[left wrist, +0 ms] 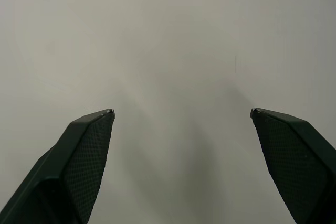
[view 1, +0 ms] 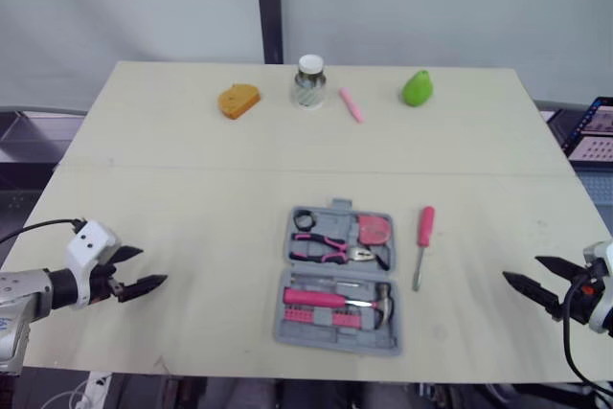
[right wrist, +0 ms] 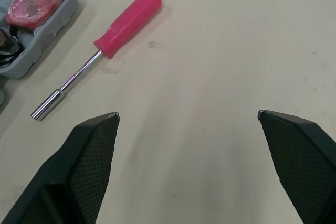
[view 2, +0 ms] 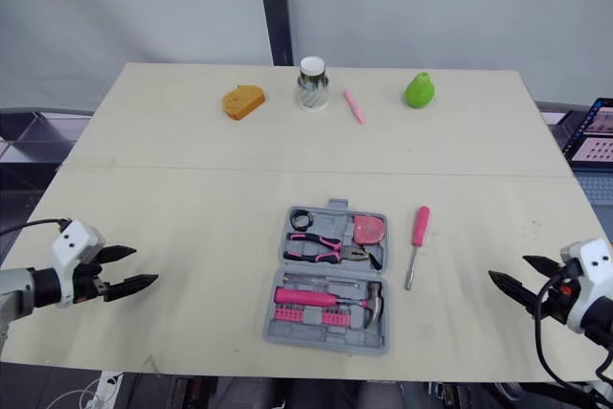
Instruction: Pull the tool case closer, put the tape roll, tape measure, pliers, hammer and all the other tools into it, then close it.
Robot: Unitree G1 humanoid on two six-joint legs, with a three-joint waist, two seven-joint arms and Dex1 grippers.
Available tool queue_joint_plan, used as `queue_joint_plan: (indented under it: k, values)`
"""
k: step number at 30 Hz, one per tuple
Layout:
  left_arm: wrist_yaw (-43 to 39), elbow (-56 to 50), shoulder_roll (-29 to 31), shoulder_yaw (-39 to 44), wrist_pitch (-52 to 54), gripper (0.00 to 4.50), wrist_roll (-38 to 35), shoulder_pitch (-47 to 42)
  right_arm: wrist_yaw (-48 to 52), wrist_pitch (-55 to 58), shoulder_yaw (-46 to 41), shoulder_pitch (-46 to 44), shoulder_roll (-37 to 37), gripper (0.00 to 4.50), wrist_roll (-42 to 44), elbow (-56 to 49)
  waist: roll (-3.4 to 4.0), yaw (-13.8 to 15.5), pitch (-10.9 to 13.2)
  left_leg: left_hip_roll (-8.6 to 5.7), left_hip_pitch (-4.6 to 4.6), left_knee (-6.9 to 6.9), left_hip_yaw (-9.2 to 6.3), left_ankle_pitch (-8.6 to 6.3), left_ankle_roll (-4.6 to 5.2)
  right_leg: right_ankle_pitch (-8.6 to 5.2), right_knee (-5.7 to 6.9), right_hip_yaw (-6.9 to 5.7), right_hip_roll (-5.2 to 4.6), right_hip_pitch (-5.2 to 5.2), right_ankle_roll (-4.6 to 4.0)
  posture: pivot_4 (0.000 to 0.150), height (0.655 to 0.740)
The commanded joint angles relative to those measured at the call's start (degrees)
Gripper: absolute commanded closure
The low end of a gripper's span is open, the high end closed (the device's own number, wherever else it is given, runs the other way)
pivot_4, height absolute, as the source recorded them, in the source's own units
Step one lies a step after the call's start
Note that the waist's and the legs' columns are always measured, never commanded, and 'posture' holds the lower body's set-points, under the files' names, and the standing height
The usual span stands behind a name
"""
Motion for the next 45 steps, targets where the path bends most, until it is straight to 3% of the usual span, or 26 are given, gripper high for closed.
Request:
queue_joint_plan:
  k: [1, 4, 9, 18, 21, 29, 39, 43, 45]
  values:
    - [0.20, -0.40, 0.09, -0.94, -0.59, 0.05, -0.08, -1.05, 0.88, -0.36, -1.76, 0.80, -0.20, 0.00, 0.97, -0.91, 0.00, -0.08, 0.00, 0.00, 0.00, 0.00, 0.01, 0.00, 0.00, 0.00, 0.00, 0.01, 0.00, 0.00, 0.00, 0.150, 0.7400]
    - [0.35, -0.09, 0.03, -1.71, -0.49, 0.05, -0.12, -1.74, 0.81, -0.23, -1.91, 1.33, -0.11, 0.00, 1.15, -1.35, -0.03, 0.06, 0.00, 0.07, 0.02, 0.01, 0.14, 0.00, -0.01, 0.00, 0.06, 0.09, 0.04, -0.13, 0.00, 0.150, 0.7400]
    - [0.30, 0.11, -0.03, -2.89, -0.15, 0.05, -0.16, -3.08, 0.31, -0.35, -1.59, 2.33, 0.17, 0.00, 1.00, -2.81, -0.04, 0.06, 0.00, 0.36, 0.07, 0.01, 1.49, -0.25, -0.04, 0.00, 0.48, 1.40, 0.32, -1.09, -0.01, 0.150, 0.7400]
    - [0.31, -0.38, 0.14, -3.62, 0.04, 0.05, -0.26, -3.36, 0.41, 0.48, -1.72, 3.11, -0.04, 0.00, 1.45, -3.53, -0.15, 0.08, 0.00, 0.48, 0.50, -0.02, 1.85, -0.52, 0.06, 0.00, 0.56, 1.43, 0.31, -0.91, -0.01, 0.150, 0.7400]
    - [0.32, -0.81, 0.10, -3.69, 0.33, 0.05, -0.38, -3.20, 0.42, 0.04, -1.64, 3.12, -0.09, 0.00, 1.12, -3.35, -0.57, 1.53, -0.10, 1.73, 0.85, 0.44, 4.68, -1.25, -0.19, 0.10, 1.56, 3.06, 0.94, -2.73, -0.76, 0.150, 0.7400]
    - [0.46, -2.87, -0.25, -3.57, 1.40, 0.05, -0.89, -1.74, -0.41, -0.59, -0.54, 3.13, 0.49, 0.00, 0.40, -4.17, -0.63, -0.76, -0.10, 1.83, 0.86, 0.30, 4.90, -1.48, -0.14, 0.17, 1.43, 2.74, 1.11, -2.80, -0.81, 0.150, 0.7400]
    - [0.64, -4.36, -0.44, -3.29, 2.26, 0.05, -1.42, -0.58, -0.37, -0.30, -0.61, 2.28, 0.74, 0.00, 0.85, -4.77, -0.64, -0.40, -0.07, 1.84, 0.85, 0.36, 4.91, -1.50, -0.12, 0.18, 1.42, 2.76, 1.11, -2.80, -0.80, 0.150, 0.7400]
    - [0.75, -4.72, -0.58, -3.28, 2.43, 0.05, -1.56, -0.32, -0.58, 0.09, -0.56, 2.27, 0.80, 0.00, 0.87, -4.80, -0.29, -1.73, 0.02, 1.22, 0.77, 0.17, 2.54, -1.23, 0.04, 0.23, 0.79, 0.45, 0.41, -1.03, -0.67, 0.150, 0.7400]
    - [0.80, -4.81, -0.58, -3.30, 2.43, 0.05, -1.58, -0.24, -0.62, 0.12, -0.54, 2.30, 0.82, 0.00, 0.80, -4.79, -0.37, -1.40, 0.03, 1.19, 0.82, 0.30, 2.45, -1.17, -0.03, 0.23, 0.87, 0.03, 0.26, -1.05, -0.66, 0.150, 0.7400]
